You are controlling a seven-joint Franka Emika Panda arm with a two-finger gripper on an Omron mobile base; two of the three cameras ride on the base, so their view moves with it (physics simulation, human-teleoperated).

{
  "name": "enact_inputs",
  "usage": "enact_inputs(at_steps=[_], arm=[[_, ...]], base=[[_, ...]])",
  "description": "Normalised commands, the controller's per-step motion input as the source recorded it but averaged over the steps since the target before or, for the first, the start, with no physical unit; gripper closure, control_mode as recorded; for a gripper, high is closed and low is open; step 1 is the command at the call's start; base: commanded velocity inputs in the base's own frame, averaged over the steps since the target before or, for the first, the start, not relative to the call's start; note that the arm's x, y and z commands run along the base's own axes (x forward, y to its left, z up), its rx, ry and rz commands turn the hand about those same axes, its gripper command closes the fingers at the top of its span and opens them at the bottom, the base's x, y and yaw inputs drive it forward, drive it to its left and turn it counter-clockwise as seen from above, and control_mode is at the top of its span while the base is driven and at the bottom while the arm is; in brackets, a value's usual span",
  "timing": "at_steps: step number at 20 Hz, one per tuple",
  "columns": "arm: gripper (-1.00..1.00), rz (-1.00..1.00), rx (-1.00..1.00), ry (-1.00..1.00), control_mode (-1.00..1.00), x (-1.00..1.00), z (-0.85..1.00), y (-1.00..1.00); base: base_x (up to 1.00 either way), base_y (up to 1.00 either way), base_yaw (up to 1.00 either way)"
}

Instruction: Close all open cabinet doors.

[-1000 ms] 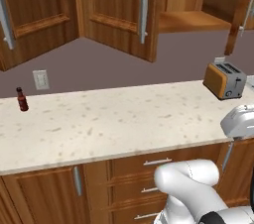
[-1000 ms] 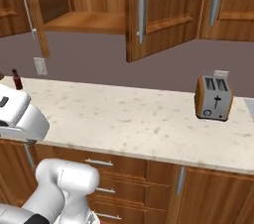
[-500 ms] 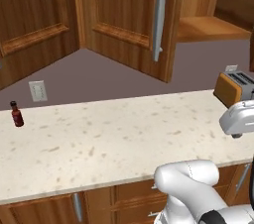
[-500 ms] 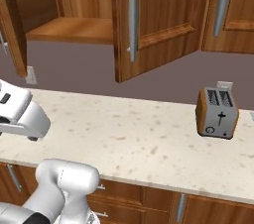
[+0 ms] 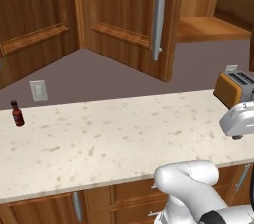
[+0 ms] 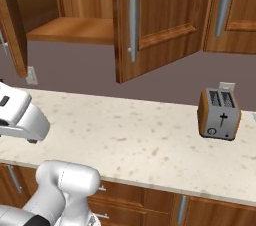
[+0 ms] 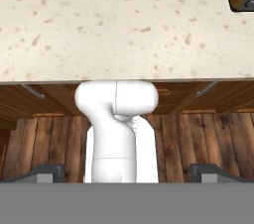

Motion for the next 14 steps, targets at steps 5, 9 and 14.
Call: enact_inputs(at_steps=[5, 9, 14], arm=[[-1.00, 0.00, 0.00, 0.00, 1.00, 0.00, 0.00, 0.00], [-1.00, 0.00, 0.00, 0.00, 1.00, 0.00, 0.00, 0.00], [-1.00, 0.00, 0.00, 0.00, -1.00, 0.00, 0.00, 0.00]], base=[[0.00, -0.18, -0.11], [0.00, -0.07, -0.11], [0.00, 0.00, -0.01]])
